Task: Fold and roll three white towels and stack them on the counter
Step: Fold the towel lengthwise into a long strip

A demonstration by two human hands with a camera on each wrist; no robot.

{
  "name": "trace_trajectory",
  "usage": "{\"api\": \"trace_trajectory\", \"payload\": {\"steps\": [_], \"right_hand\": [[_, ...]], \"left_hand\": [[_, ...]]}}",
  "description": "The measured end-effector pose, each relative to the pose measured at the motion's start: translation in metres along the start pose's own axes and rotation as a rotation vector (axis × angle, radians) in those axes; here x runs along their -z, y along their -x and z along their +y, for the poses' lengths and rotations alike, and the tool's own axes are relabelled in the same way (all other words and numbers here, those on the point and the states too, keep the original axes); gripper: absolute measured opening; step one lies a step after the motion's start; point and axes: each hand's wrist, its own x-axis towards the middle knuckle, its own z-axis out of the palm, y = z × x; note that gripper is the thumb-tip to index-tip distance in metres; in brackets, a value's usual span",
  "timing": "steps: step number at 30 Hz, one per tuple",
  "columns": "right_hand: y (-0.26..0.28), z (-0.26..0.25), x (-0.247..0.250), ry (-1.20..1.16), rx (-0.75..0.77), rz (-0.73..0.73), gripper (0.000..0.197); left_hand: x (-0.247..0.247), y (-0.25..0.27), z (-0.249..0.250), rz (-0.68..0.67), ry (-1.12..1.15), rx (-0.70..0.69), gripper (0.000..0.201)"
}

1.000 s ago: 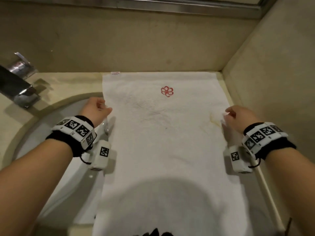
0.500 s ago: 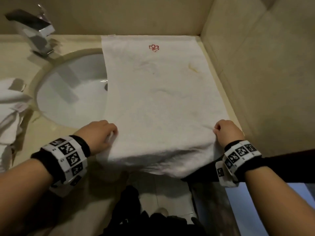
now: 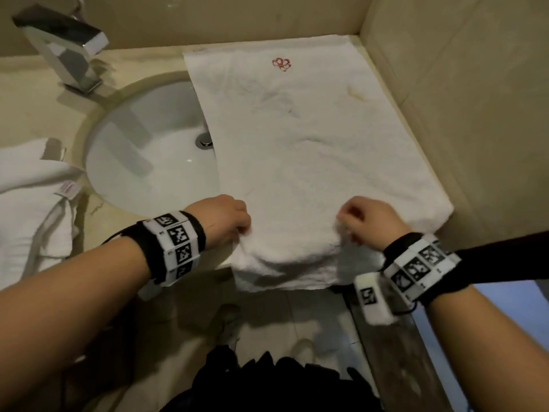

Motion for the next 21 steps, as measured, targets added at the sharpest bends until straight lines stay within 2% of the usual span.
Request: {"api": "trace_trajectory", "payload": {"steps": [2, 4, 6, 12, 13, 16, 18, 21], "right_hand": [[0.013, -0.041, -0.026, -0.183, 0.029, -0.165, 0.010], [0.014, -0.071, -0.050, -0.349, -0.002, -0.299, 0.011], [0.011, -0.089, -0.072, -0.410, -0.018, -0.330, 0.011], [0.003, -0.105, -0.104, 0.083, -0.082, -0.024, 0.049], [0.003, -0.107, -0.107, 0.156, -0.086, 0.011, 0.048], [0.001, -0.110, -0.111, 0.241, -0.111, 0.111, 0.026], [0.001, -0.110, -0.108, 0.282, -0.132, 0.114, 0.024], [0.006, -0.104, -0.093, 0.237, -0.182, 0.107, 0.022]], "left_hand": [[0.004, -0.011, -0.002, -0.045, -0.004, -0.046, 0.028], [0.010, -0.018, -0.008, -0.060, 0.089, -0.024, 0.028], [0.017, -0.023, -0.013, -0.030, 0.199, 0.027, 0.026], [0.028, -0.036, -0.021, 0.016, 0.241, 0.009, 0.022], [0.030, -0.036, -0.021, 0.013, 0.258, -0.011, 0.023], [0.030, -0.037, -0.022, -0.044, 0.193, -0.071, 0.029], [0.029, -0.037, -0.024, -0.066, 0.125, -0.090, 0.035], [0.029, -0.038, -0.028, -0.049, 0.072, -0.110, 0.033]]}}
